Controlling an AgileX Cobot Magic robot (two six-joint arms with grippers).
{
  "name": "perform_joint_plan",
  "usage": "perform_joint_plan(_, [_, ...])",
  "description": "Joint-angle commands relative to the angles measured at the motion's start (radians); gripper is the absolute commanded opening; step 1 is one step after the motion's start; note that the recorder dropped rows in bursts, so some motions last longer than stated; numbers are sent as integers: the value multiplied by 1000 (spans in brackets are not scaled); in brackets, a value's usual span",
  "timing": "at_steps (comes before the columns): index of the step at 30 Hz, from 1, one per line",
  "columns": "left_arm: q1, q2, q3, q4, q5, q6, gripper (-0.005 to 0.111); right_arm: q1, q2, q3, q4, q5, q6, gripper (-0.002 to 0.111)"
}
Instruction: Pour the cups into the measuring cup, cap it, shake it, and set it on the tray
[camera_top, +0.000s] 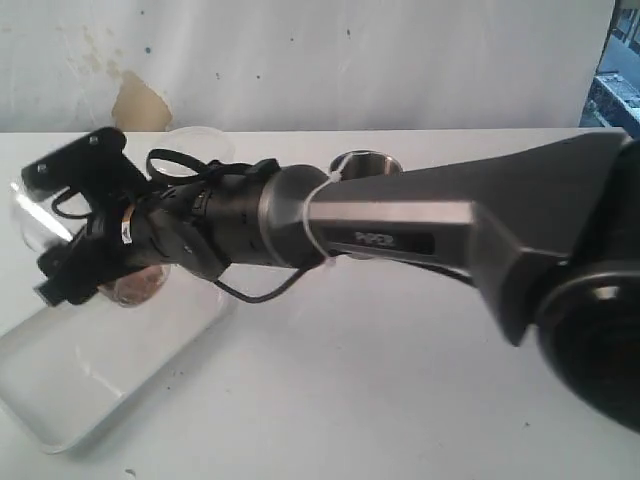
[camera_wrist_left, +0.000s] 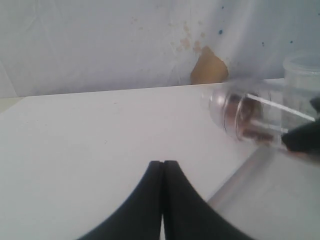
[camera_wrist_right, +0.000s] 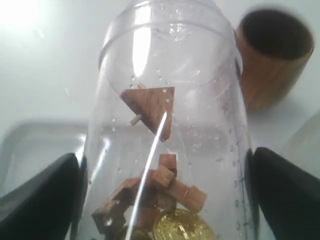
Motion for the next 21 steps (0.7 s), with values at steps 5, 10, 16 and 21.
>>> perform_joint_plan(5, [-6,-5,5,3,-8,1,0,-17,-198,442,12,-789,89,0])
perform_joint_plan(10, [-6,-5,5,3,-8,1,0,-19,-198,639,12,-1349,269,0])
perform_joint_plan(16, [-6,-5,5,3,-8,1,0,-19,-199,652,-56,-1349,269,0])
perform_joint_plan(21, [-6,-5,5,3,-8,1,0,-19,-201,652,-76,-1349,212,0])
